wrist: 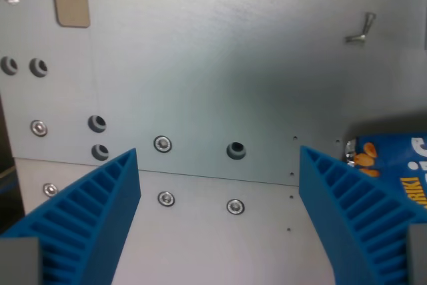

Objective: Rotate around base positive x

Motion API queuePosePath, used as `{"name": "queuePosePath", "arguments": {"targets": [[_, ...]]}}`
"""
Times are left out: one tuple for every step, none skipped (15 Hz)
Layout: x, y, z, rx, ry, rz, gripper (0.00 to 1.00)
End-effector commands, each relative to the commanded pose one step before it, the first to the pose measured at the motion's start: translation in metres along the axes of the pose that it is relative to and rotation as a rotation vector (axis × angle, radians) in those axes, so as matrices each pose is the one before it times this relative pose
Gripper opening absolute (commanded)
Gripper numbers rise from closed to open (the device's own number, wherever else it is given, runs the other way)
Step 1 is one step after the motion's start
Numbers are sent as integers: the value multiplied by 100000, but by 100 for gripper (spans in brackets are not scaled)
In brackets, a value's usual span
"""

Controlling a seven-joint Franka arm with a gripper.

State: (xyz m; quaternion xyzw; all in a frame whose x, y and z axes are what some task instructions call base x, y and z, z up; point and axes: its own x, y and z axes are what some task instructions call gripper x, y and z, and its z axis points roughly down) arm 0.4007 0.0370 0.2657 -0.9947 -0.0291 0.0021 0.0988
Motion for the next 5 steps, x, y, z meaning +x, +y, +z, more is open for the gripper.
{"name": "queuePosePath", "arguments": {"targets": [[-177,441,-273,23849,1379,-2512,100],[0,0,0,1331,77,-13,100],[0,0,0,1331,76,-12,100],[0,0,0,1331,76,-11,100],[0,0,0,1331,75,-11,100]]}}
